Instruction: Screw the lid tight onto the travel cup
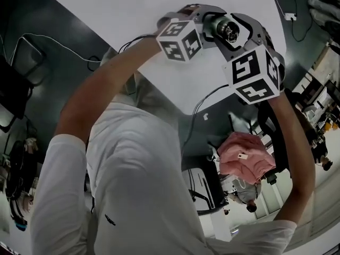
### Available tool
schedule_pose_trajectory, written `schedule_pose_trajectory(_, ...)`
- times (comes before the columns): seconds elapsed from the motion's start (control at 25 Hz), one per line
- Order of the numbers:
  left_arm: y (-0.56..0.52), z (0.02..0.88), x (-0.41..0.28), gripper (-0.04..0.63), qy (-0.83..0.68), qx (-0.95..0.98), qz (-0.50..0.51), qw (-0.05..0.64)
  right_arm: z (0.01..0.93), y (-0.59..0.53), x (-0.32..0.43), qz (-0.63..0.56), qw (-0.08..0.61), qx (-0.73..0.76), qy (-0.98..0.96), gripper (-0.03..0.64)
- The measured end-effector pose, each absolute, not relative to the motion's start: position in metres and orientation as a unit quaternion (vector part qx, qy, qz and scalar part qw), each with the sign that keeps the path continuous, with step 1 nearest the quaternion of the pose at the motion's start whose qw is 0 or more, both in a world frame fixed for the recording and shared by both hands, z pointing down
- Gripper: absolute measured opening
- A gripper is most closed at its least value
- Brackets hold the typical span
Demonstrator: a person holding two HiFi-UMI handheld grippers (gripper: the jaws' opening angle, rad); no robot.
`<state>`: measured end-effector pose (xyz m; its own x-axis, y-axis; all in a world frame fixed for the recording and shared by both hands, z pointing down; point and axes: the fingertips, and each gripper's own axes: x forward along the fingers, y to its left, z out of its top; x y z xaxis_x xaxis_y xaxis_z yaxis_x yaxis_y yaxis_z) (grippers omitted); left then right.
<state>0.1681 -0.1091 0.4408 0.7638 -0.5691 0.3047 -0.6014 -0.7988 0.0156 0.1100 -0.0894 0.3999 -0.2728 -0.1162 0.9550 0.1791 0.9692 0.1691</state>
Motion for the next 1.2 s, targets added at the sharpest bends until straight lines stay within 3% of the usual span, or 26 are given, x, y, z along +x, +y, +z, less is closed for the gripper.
schedule_pose_trajectory(0.56,-0.078,0.406,0.105,0.347,-0.329,0.923,0.175,0.099,0.329,-0.082,0.091,-0.099,0.521,0.113,-0.84,0.256)
schedule_pose_trajectory(0.6,-0.072,0.397,0.1,0.313,-0.334,0.921,0.177,0.098,0.321,-0.08,0.095,-0.093,0.515,0.129,-0.842,0.252)
schedule_pose_trajectory(0.64,-0.067,0.387,0.095,0.212,-0.341,0.918,0.178,0.098,0.313,-0.079,0.1,-0.084,0.509,0.148,-0.844,0.233)
schedule_pose_trajectory(0.68,-0.063,0.377,0.09,0.163,-0.347,0.915,0.18,0.101,0.306,-0.079,0.106,-0.071,0.502,0.172,-0.845,0.185)
schedule_pose_trajectory(0.72,-0.058,0.369,0.084,0.154,-0.352,0.911,0.183,0.108,0.3,-0.079,0.111,-0.053,0.492,0.199,-0.846,0.122)
schedule_pose_trajectory(0.88,-0.048,0.335,0.056,0.035,-0.374,0.899,0.183,0.137,0.278,-0.075,0.119,0.013,0.429,0.308,-0.849,0.058)
schedule_pose_trajectory(0.96,-0.043,0.317,0.048,0.006,-0.384,0.895,0.185,0.133,0.263,-0.068,0.121,0.019,0.4,0.35,-0.847,0.048)
schedule_pose_trajectory(1.2,-0.024,0.269,0.024,0.002,-0.394,0.886,0.183,0.159,0.225,-0.034,0.126,0.032,0.325,0.441,-0.836,0.046)
